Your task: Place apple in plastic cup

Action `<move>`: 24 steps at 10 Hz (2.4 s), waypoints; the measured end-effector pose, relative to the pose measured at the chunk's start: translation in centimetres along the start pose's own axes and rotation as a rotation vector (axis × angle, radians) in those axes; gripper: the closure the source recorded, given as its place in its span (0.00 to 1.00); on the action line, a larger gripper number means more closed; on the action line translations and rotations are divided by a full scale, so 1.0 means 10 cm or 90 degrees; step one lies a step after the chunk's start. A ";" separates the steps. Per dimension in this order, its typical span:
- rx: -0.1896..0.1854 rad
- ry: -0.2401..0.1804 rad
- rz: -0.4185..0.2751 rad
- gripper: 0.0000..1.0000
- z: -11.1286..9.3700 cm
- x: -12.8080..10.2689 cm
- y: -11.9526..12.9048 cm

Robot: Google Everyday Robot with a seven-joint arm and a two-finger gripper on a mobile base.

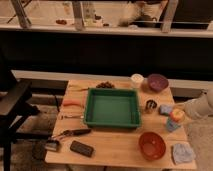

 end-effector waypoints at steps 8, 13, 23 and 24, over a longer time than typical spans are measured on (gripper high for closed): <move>-0.009 0.007 0.001 1.00 0.02 -0.01 0.09; -0.010 0.012 -0.007 0.57 0.03 -0.01 0.09; -0.012 0.013 -0.006 0.20 0.06 -0.02 0.11; -0.012 0.012 -0.006 0.20 0.06 -0.02 0.11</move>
